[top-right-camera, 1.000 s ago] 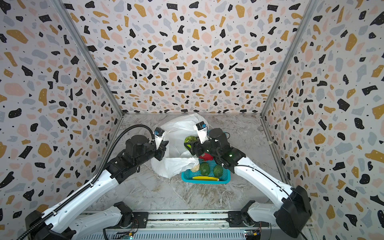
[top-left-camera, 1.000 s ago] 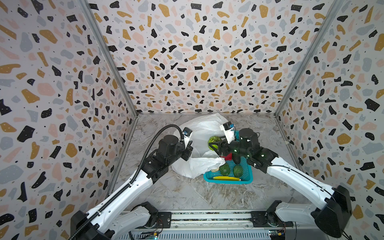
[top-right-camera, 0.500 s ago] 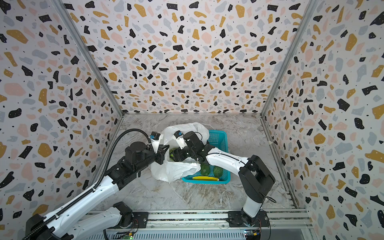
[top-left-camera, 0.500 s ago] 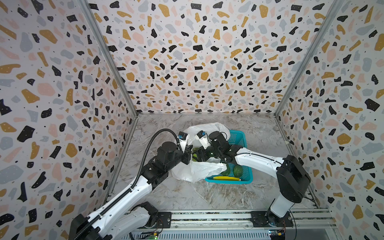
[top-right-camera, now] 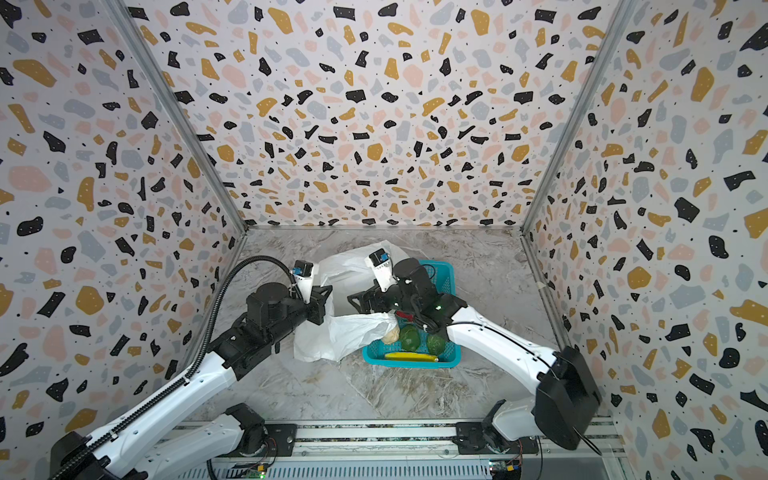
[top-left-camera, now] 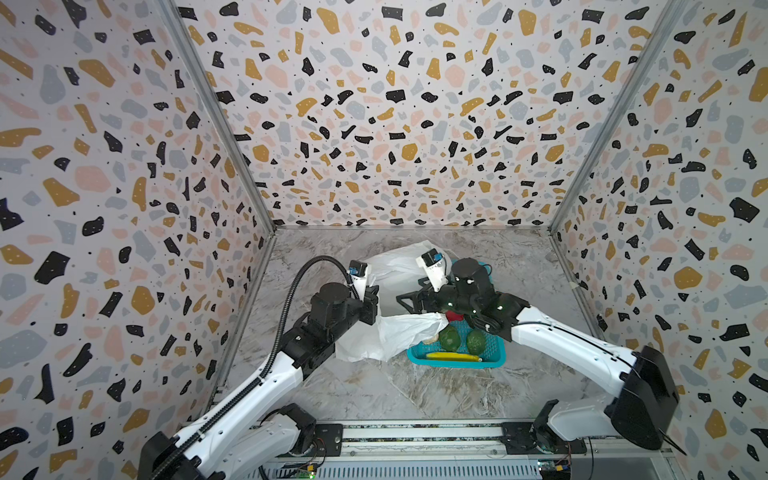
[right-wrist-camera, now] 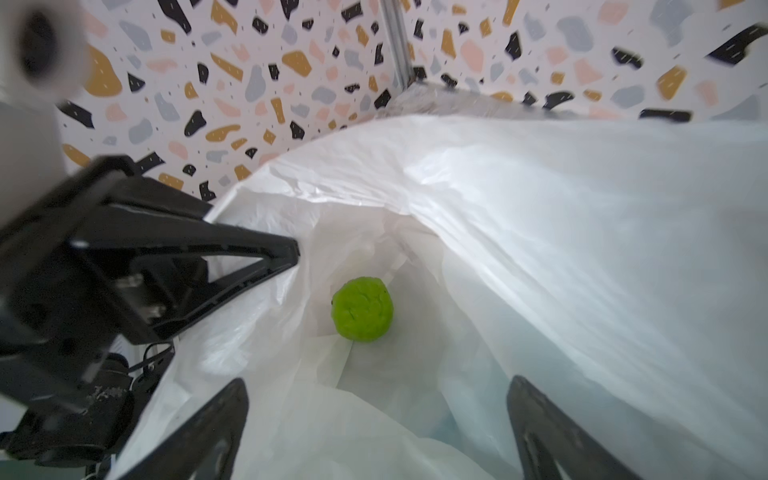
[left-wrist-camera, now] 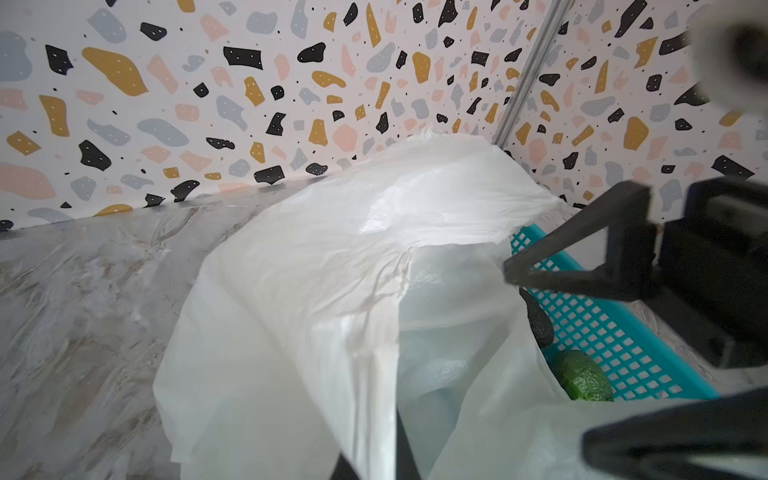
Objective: Place the fruits into the plastic bag
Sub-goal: 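Carry the lime into the bag held open by the left gripper and release, then return the right gripper to the basket and grasp the green avocado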
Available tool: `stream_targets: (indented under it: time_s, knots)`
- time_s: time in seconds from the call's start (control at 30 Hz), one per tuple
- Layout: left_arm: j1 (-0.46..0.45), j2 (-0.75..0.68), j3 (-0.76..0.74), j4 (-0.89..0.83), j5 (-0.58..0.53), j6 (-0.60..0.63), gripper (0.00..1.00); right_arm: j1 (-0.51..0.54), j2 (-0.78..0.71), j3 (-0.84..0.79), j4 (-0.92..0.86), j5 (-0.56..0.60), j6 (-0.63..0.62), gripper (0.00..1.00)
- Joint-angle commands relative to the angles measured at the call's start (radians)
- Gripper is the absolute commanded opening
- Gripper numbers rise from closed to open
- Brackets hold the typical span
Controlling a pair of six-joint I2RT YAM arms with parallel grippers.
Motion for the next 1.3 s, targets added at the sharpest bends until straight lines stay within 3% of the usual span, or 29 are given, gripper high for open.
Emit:
stream_targets:
  time_s: [0.0, 0.2, 0.43, 0.63, 0.87, 1.27]
  knots:
    - [0.005, -0.007, 0.001, 0.04, -0.025, 0.016, 0.0, -0.056, -0.139, -0.049, -0.034, 0.075, -0.002, 0.97]
    - [0.005, -0.012, 0.002, 0.04, -0.061, 0.031, 0.0, -0.184, -0.324, -0.184, -0.062, 0.172, 0.066, 0.97]
    - [0.005, -0.007, 0.0, 0.033, -0.072, 0.03, 0.0, -0.302, -0.412, -0.331, -0.114, 0.221, 0.177, 0.95]
    - [0.005, -0.003, 0.001, 0.04, -0.079, 0.033, 0.0, -0.249, -0.276, -0.368, -0.241, 0.133, 0.135, 0.87]
    - [0.005, 0.003, 0.005, 0.043, -0.065, 0.031, 0.0, -0.13, -0.084, -0.357, -0.26, 0.131, 0.1, 0.8]
    - [0.005, 0.01, 0.009, 0.042, -0.068, 0.029, 0.0, -0.104, 0.143, -0.31, -0.264, 0.161, 0.082, 0.7]
